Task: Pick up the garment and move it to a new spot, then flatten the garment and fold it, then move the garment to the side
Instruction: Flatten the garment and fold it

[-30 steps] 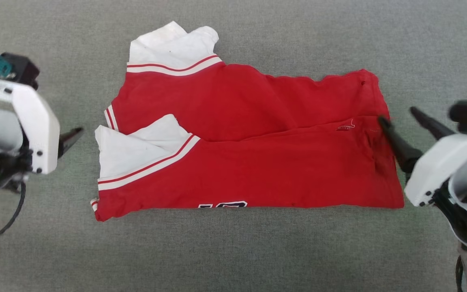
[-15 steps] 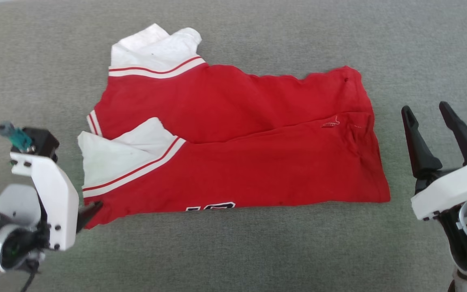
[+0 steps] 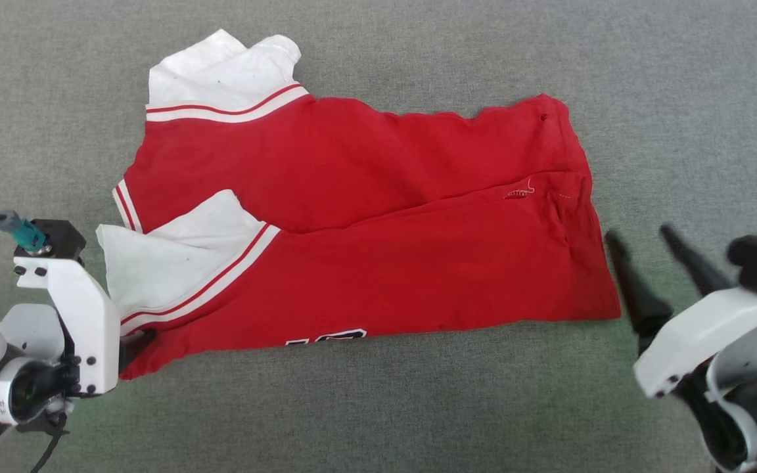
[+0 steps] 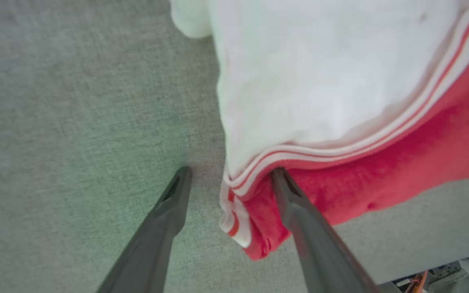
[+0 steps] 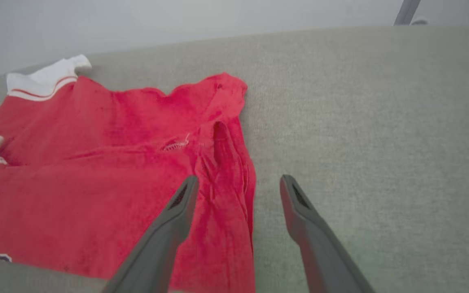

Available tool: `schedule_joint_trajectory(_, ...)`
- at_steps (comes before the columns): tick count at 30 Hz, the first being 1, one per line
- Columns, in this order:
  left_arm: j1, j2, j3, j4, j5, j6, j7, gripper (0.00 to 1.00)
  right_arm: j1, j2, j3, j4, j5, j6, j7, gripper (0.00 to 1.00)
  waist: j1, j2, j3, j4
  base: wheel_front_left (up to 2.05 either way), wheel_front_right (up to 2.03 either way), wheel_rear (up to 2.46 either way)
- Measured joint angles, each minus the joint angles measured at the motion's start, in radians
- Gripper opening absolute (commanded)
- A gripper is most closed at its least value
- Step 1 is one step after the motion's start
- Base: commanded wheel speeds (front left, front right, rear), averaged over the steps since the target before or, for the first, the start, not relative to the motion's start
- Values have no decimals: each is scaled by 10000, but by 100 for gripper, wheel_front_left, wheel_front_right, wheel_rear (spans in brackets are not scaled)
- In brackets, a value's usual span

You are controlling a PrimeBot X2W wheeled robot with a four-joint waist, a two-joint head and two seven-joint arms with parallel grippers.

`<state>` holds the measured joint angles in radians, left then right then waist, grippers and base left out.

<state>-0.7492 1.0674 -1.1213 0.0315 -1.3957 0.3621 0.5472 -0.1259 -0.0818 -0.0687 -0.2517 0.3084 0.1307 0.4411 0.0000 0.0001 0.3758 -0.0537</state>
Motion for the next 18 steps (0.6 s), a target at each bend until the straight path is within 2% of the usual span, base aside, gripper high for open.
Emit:
schedule_joint_trajectory(1, 0, -69, -23, 148, 0, -123, 38, 100, 58, -73, 81, 59, 6, 0, 265, 100, 0, 0, 10, 1, 0, 0, 0)
schedule_joint_trajectory(2, -2, -163, -25, 311, -81, -222, 92, 33, 136, -117, 150, 146, 81, 0, 518, 100, 0, 0, 14, 7, 0, 0, 0)
schedule_joint_trajectory(3, -12, -236, -27, 451, -125, -385, 119, 0, 190, -117, 186, 228, 176, 0, 746, 100, 0, 0, 17, 18, 0, 0, 0)
schedule_joint_trajectory(7, -58, -518, -21, 869, -182, -725, 113, 0, 251, -173, 483, 443, 407, 0, 1774, 100, 0, 0, 18, 93, 0, 0, 0)
schedule_joint_trajectory(18, -340, -1218, -94, 1078, -19, -968, 146, 0, -547, -558, 491, 1785, 161, 2, 3766, 100, 0, 0, 22, 612, 0, 0, 0)
